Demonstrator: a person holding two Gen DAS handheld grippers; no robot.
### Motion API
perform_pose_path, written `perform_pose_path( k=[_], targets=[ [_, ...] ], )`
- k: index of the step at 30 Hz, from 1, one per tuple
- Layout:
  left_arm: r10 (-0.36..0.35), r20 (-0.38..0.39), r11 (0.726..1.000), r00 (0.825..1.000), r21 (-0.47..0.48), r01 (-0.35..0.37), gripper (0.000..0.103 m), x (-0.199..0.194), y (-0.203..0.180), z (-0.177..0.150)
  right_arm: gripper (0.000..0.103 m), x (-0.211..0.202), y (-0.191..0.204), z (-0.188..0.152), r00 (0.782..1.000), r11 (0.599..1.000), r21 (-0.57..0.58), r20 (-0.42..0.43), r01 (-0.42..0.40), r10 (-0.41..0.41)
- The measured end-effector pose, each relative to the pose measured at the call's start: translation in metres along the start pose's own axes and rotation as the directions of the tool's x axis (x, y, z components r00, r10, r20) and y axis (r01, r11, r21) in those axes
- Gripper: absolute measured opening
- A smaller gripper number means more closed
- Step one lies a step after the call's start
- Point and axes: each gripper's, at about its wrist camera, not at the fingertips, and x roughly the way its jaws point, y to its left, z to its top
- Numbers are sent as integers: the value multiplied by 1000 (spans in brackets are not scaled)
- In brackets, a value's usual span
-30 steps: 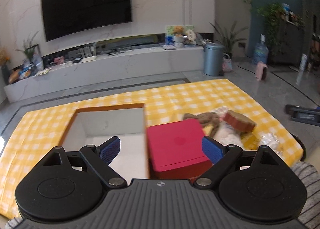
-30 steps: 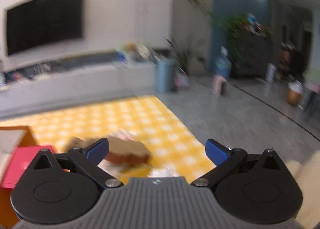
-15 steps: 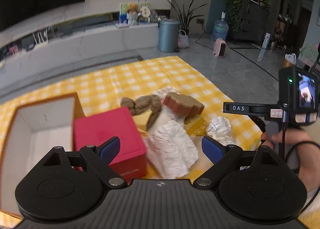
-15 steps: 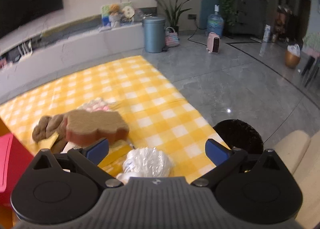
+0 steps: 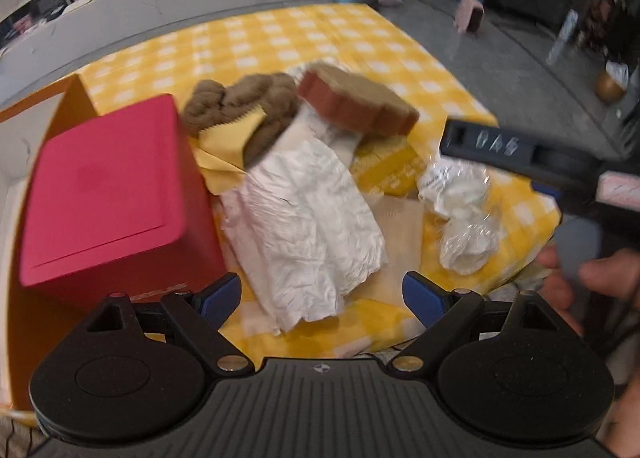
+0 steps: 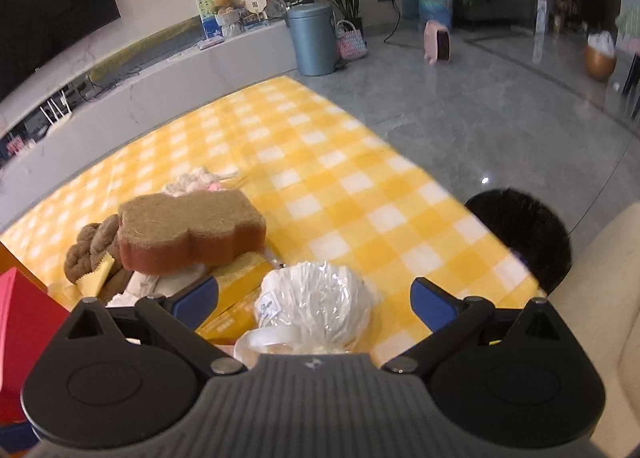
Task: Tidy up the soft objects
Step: 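Grasp the white crumpled paper with the left tool while the right tool grasps the clear plastic bag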
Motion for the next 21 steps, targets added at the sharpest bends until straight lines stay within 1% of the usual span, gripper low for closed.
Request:
perform_pose_path(
  k=[2, 4, 7, 9, 12, 13, 14, 15, 16, 17, 18, 19, 20, 21],
  targets=[
    [13, -10, 1000, 1000, 2, -13, 103, 11, -4, 1, 100, -2, -5, 0, 1000, 999, 29, 9, -20, 20],
    [21, -30, 999, 999, -43, -23, 103, 23, -4, 6, 100, -1, -10, -1, 999, 998, 51, 6, -40, 40],
    [24, -58, 993, 998, -116, -30, 103, 42, -5, 11, 100, 4, -15, -1, 999, 995, 84, -17, -48, 49],
    [61, -76, 985, 995, -159, -72, 103, 54, -5, 15, 100, 7, -17, -1, 998, 994, 100, -26, -51, 54],
    [145, -76, 955, 987, -251, -160, 103, 68, -1, 18, 100, 5, -18, -1, 998, 993, 103, -21, -55, 58],
    [164, -94, 947, 982, -262, -183, 103, 72, 0, 19, 100, 5, -18, -1, 998, 993, 103, -19, -57, 59],
    [171, -113, 943, 979, -268, -196, 103, 76, 1, 19, 100, 5, -17, -1, 998, 993, 102, -18, -58, 60],
    [170, -119, 940, 978, -277, -197, 100, 76, 2, 19, 100, 6, -18, -1, 998, 993, 99, -19, -57, 59],
    [173, -108, 938, 979, -285, -197, 81, 74, 3, 18, 100, 6, -17, -1, 998, 994, 97, -23, -54, 57],
    [180, -92, 936, 979, -291, -200, 53, 71, 4, 16, 100, 7, -17, -1, 998, 994, 95, -27, -51, 54],
    [188, -80, 933, 979, -297, -204, 41, 68, 6, 15, 100, 8, -16, 0, 998, 994, 95, -30, -48, 51],
    [177, -68, 933, 982, -305, -189, 23, 64, 10, 15, 100, 9, -16, 0, 998, 995, 94, -29, -45, 48],
    [151, -57, 937, 987, -310, -162, 20, 60, 14, 14, 100, 9, -15, 0, 999, 995, 91, -28, -39, 42],
    [141, -49, 946, 989, -288, -149, 17, 55, 16, 13, 100, 9, -13, 1, 999, 996, 83, -28, -31, 33]
  ],
)
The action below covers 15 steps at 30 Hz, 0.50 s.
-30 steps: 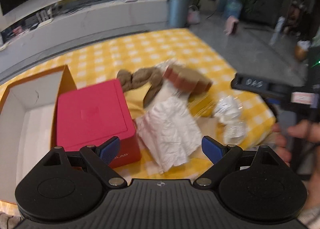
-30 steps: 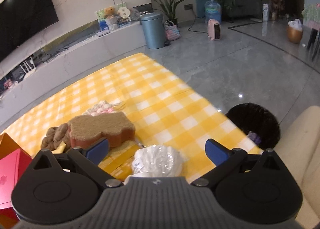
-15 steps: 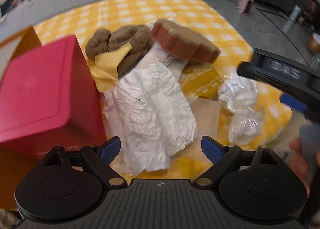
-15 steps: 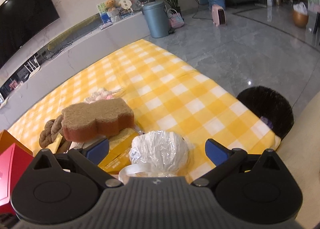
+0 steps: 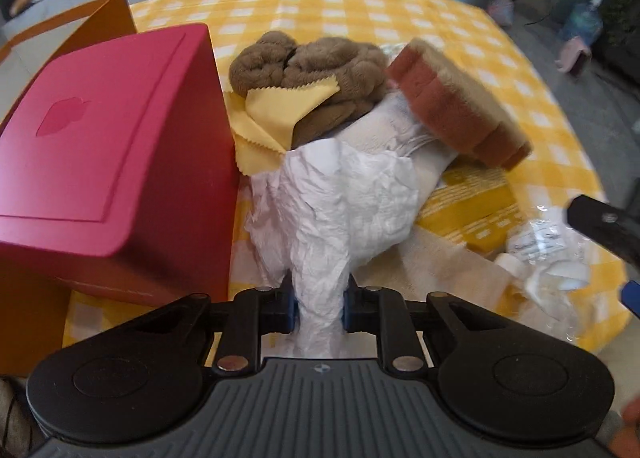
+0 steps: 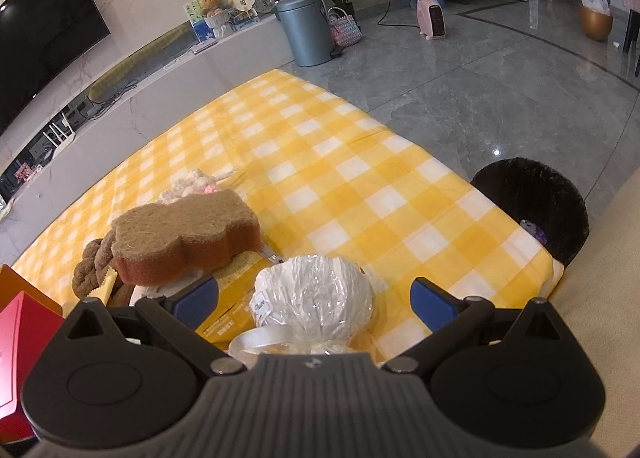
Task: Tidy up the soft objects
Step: 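Grasp the white crumpled paper with the left tool while the right tool grasps the clear plastic bag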
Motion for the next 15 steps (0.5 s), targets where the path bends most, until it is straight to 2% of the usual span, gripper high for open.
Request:
perform_pose_path(
  k=[3, 5, 7, 10, 12, 15],
  targets=[
    [4, 74, 996, 997, 87, -10, 15, -29, 12, -5, 100, 4, 8, -2, 999, 998, -55, -24, 29, -31],
    [-50, 155, 995, 987, 94, 36, 15, -61, 27, -5, 100, 12, 14, -4, 997, 994, -101, -61, 50, -56],
    [-100, 195, 992, 976, 96, 82, 15, -86, 48, 0, 100, 17, 18, -4, 995, 992, -116, -78, 57, -66],
    [-206, 186, 978, 961, 52, 200, 13, -112, 77, 10, 100, 26, 21, -3, 989, 986, -140, -102, 91, -106],
    [-224, 209, 975, 952, 43, 220, 13, -122, 90, 13, 97, 31, 25, -5, 983, 979, -163, -115, 123, -143],
    [-239, 204, 971, 949, 42, 235, 13, -126, 98, 14, 94, 31, 29, -7, 982, 972, -194, -111, 132, -155]
  ],
)
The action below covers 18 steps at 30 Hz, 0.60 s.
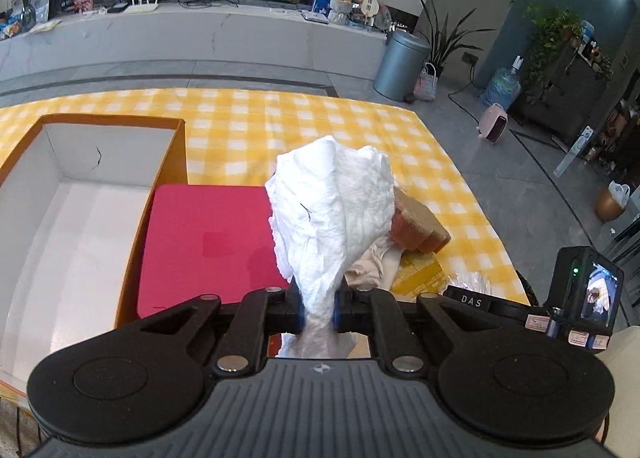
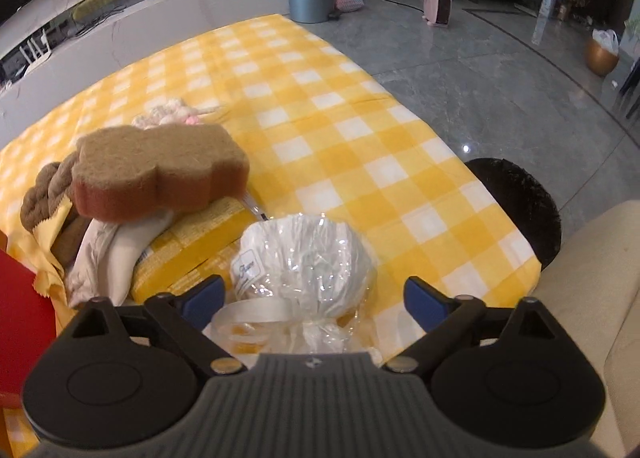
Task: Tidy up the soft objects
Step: 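Grasp the white crumpled paper with the left tool while the right tool grasps the clear plastic bag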
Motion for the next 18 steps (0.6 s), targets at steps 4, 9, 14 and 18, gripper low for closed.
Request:
perform_pose_path(
  k=[4, 9, 14, 18],
  targets=[
    [-34, -16, 999, 999, -5, 34, 13, 6, 0, 1, 91, 4, 3, 0, 1000, 1000, -24, -15, -4, 3],
    [-29, -12, 999, 1000, 33, 29, 14, -1, -4, 4, 79, 18, 6, 1, 997, 999, -30, -69, 45, -47],
    [-31, -47, 993, 998, 116, 36, 14, 3, -14, 4, 71, 14, 7, -1, 998, 998, -44, -49, 43, -45],
    [-44, -88, 986, 995, 157, 57, 14, 7, -17, 4, 66, 7, 5, -1, 999, 999, -38, -28, 24, -26]
  ],
)
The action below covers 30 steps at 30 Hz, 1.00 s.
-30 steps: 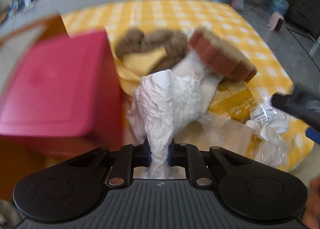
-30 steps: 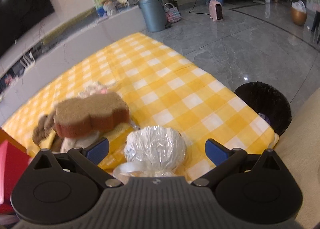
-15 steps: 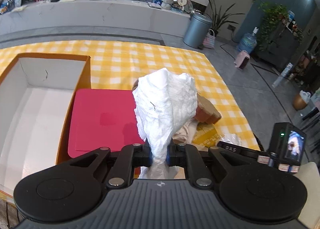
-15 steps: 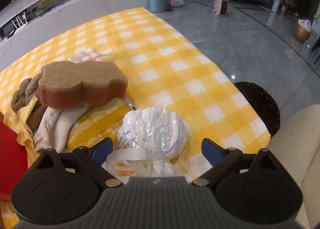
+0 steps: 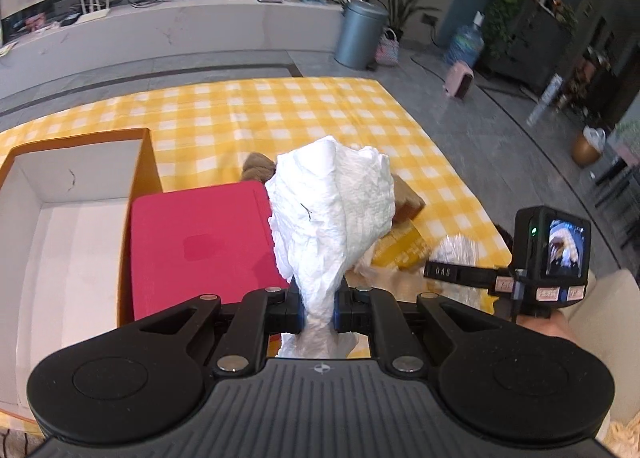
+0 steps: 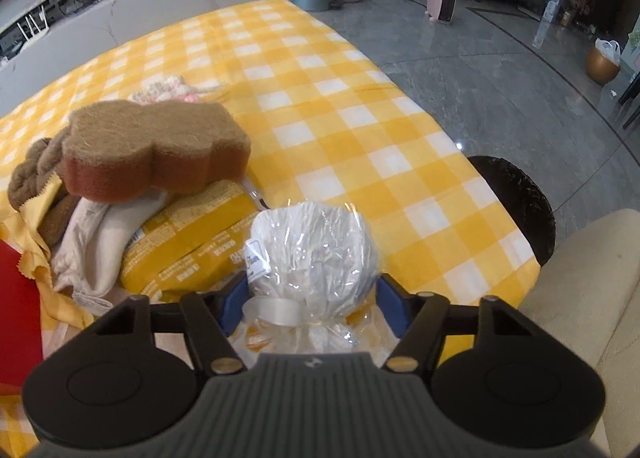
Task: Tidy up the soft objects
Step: 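Grasp the white crumpled paper with the left tool while the right tool grasps the clear plastic bag, then carry both items over the cardboard box and open the left tool to drop the paper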
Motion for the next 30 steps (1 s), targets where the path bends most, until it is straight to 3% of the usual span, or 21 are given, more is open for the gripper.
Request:
perform_pose_path(
  k=[7, 10, 13, 17, 20, 25, 30],
  targets=[
    [7, -20, 998, 1000, 64, -5, 14, 1, -13, 2, 65, -25, -9, -2, 995, 998, 30, 91, -49, 46],
    [15, 13, 997, 1000, 74, -15, 14, -8, -16, 3, 65, -34, -13, -3, 987, 993, 28, 120, -115, 111],
    [8, 48, 997, 999, 71, -11, 14, -20, -14, 6, 65, -45, -17, -3, 980, 993, 36, 168, -112, 104],
    [98, 138, 992, 986, 60, -107, 14, -39, -8, 5, 65, -65, -28, -4, 961, 986, 65, 243, -152, 133],
    [89, 169, 995, 982, 38, -96, 14, -56, 6, 1, 65, -82, -37, -5, 936, 967, 102, 293, -231, 193],
    [78, 246, 996, 966, -52, -68, 14, -94, 46, -11, 65, -118, -34, -8, 876, 929, 101, 384, -356, 293],
    [106, 312, 985, 944, -166, -55, 14, -126, 97, -29, 65, -157, 0, -11, 810, 899, 7, 437, -438, 392]
  ],
)
